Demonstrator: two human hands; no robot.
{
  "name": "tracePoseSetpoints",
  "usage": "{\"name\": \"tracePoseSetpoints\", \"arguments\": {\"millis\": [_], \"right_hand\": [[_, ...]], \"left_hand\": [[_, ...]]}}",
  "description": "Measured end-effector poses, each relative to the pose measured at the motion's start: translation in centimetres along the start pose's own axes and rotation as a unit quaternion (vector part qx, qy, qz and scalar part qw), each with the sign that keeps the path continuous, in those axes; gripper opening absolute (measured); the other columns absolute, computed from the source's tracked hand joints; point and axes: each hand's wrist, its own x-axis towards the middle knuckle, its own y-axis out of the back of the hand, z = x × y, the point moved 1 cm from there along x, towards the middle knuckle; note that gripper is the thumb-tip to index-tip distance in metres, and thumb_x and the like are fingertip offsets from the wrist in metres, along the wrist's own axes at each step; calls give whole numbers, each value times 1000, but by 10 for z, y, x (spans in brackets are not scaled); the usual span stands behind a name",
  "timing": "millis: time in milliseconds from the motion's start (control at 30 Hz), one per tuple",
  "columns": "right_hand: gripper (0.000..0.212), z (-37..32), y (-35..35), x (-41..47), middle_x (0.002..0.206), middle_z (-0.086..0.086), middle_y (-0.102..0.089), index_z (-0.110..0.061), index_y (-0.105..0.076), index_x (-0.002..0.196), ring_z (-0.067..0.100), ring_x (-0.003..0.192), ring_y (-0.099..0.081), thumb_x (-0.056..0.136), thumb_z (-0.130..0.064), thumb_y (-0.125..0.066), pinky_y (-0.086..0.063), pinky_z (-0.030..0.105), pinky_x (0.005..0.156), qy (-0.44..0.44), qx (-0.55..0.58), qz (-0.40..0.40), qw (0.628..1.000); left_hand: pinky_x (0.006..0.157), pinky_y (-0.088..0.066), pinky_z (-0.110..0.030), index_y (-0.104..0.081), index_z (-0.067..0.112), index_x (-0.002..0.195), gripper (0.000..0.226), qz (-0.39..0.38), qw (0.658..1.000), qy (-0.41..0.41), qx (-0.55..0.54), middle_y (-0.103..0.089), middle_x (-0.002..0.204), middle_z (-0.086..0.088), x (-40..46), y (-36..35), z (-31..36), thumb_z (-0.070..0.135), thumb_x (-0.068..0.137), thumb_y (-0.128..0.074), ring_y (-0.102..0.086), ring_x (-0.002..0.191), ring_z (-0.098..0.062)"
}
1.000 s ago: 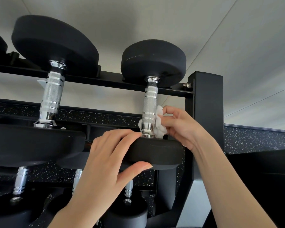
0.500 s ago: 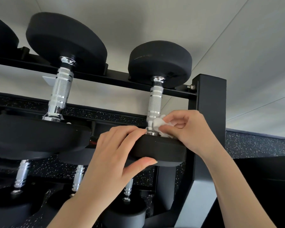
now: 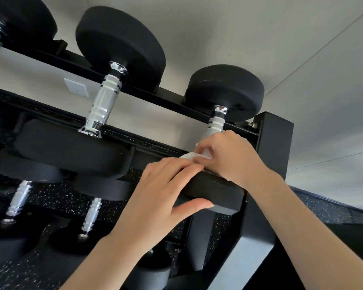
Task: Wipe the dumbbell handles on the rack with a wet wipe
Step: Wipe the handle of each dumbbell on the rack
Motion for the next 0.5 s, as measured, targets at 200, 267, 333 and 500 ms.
{"name": "tracePoseSetpoints", "arguments": {"millis": [200, 267, 333, 500], "right_hand": [[17, -1, 0, 12, 75, 3, -58, -23, -69, 93, 22, 78, -59, 86, -31, -57, -40, 27, 59, -21, -24, 37, 999], [15, 0, -1, 15, 72, 3, -58, -21, -70, 90, 23, 76, -58, 85, -28, -57, -39, 27, 57, -26, -30, 42, 998], [15, 0, -1, 18, 74, 5, -61, -19, -70, 90, 23, 75, -58, 86, -26, -57, -44, 30, 60, -23, -28, 43, 998], [17, 8, 6, 35, 77, 5, -61, -17, -69, 98, 23, 70, -59, 88, -26, -58, -50, 32, 63, -35, -22, 96, 994]], "left_hand": [[96, -31, -26, -57, 21, 123, 53, -1, 1000, 4, -1, -53, 119, 11, -1, -2, -2, 60, 88, -46, -48, 113, -9], [96, -31, -26, -57, 21, 123, 54, -2, 1000, 6, -2, -53, 119, 12, -2, -2, -2, 60, 87, -47, -48, 114, -8], [97, -31, -26, -57, 21, 123, 53, 3, 1000, 5, -2, -54, 119, 12, -2, -2, -2, 60, 87, -48, -48, 113, -8], [97, -29, -23, -57, 23, 123, 52, 11, 1000, 2, -6, -54, 116, 13, -2, -1, -2, 60, 87, -48, -48, 111, -6]]}}
